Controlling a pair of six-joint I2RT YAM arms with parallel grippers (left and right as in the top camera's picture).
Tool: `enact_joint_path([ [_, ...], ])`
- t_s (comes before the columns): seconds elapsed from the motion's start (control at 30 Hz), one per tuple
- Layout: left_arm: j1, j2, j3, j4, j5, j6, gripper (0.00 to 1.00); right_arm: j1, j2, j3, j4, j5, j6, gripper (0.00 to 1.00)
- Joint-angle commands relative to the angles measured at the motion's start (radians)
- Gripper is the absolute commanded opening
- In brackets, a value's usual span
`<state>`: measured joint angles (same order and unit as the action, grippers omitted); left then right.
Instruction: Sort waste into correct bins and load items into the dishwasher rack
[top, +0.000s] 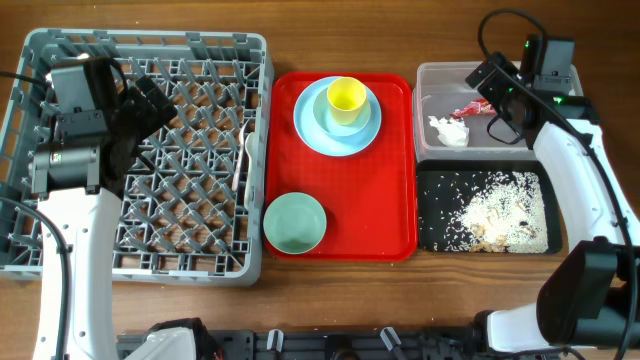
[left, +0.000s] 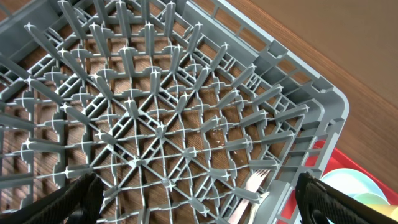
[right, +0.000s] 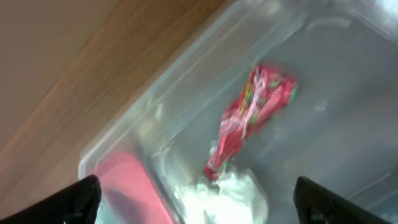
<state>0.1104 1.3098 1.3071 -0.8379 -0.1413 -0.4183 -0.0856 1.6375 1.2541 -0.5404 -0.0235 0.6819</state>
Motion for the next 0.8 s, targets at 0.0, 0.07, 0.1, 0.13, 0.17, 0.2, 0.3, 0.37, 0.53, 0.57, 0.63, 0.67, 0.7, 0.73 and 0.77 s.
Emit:
enact_joint_path([
  [0.0, 0.005, 0.0, 0.006, 0.002, -0.006, -0.013, 1.0, -0.006, 0.004, -0.005, -0.042, -0.346, -0.038, 0.98],
  [0.07, 0.005, 0.0, 0.006, 0.002, -0.006, -0.013, 1.0, -0.019, -0.002, -0.005, -0.037, -0.403, -0.108, 0.68],
  [0.1, 0.005, 0.0, 0.006, 0.002, -0.006, -0.013, 1.0, -0.027, -0.007, -0.005, -0.042, -0.435, -0.122, 0.57],
  [0.13, 0.005, 0.0, 0.006, 0.002, -0.006, -0.013, 1.0, -0.035, -0.013, -0.005, -0.047, -0.465, -0.13, 0.43],
  [0.17, 0.005, 0.0, 0.006, 0.002, -0.006, -0.013, 1.0, -0.039, -0.021, -0.005, -0.042, -0.498, -0.133, 0.4],
  [0.2, 0.005, 0.0, 0.006, 0.002, -0.006, -0.013, 1.0, -0.037, -0.033, -0.005, -0.011, -0.515, -0.169, 0.4],
  [0.3, 0.005, 0.0, 0.006, 0.002, -0.006, -0.013, 1.0, 0.002, -0.072, -0.004, 0.046, -0.658, -0.383, 0.53],
  [0.37, 0.005, 0.0, 0.006, 0.002, -0.006, -0.013, 1.0, 0.058, -0.093, -0.004, 0.005, -0.66, -0.475, 0.56],
  [0.53, 0.005, 0.0, 0.006, 0.002, -0.006, -0.013, 1.0, 0.296, -0.089, -0.004, -0.136, -0.362, -0.55, 0.46],
  [0.57, 0.005, 0.0, 0.006, 0.002, -0.006, -0.013, 1.0, 0.365, -0.087, -0.004, -0.146, -0.298, -0.549, 0.43],
  [0.63, 0.005, 0.0, 0.006, 0.002, -0.006, -0.013, 1.0, 0.472, -0.086, -0.004, -0.131, -0.232, -0.55, 0.4],
  [0.67, 0.005, 0.0, 0.006, 0.002, -0.006, -0.013, 1.0, 0.548, -0.084, -0.005, -0.102, -0.17, -0.552, 0.35],
  [0.7, 0.005, 0.0, 0.006, 0.002, -0.006, -0.013, 1.0, 0.624, -0.077, -0.004, -0.071, -0.085, -0.551, 0.19],
  [0.73, 0.005, 0.0, 0.006, 0.002, -0.006, -0.013, 1.0, 0.662, -0.071, -0.004, -0.054, -0.037, -0.55, 0.08],
  [0.77, 0.005, 0.0, 0.006, 0.002, -0.006, -0.013, 1.0, 0.703, -0.06, -0.005, -0.038, 0.011, -0.548, 0.04],
])
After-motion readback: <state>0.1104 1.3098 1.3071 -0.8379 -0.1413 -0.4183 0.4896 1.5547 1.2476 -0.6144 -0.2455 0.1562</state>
